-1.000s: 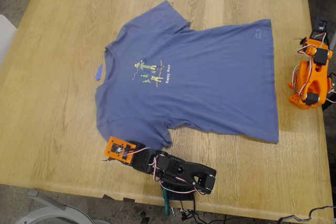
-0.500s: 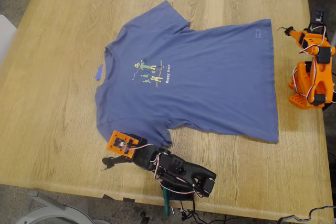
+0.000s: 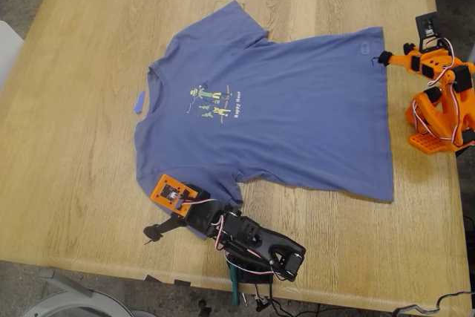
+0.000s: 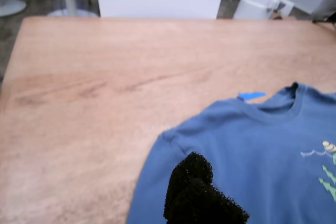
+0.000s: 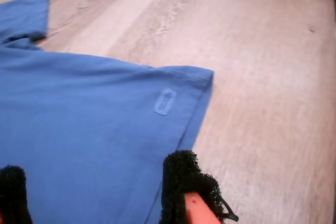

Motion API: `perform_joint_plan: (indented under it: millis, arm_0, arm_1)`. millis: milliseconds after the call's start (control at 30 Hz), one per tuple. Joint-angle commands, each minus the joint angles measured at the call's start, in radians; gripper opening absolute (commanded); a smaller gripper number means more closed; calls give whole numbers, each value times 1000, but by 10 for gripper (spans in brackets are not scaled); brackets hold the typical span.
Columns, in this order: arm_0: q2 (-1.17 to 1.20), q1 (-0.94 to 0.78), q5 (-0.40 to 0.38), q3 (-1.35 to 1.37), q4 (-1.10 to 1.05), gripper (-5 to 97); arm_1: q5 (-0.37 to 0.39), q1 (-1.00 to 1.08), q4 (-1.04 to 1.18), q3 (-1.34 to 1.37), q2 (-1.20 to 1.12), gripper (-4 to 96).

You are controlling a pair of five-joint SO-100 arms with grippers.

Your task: Fold a T-shirt

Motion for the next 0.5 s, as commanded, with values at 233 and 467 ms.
perform_joint_plan:
  millis: [233, 467]
  arm_0:
    - [-46, 29, 72, -75, -103, 603]
    - [-325, 81, 51, -333, 106, 598]
  arm_1:
    - [-26, -259, 104, -106, -20, 400]
    - [-3, -433, 204, -273, -244, 376]
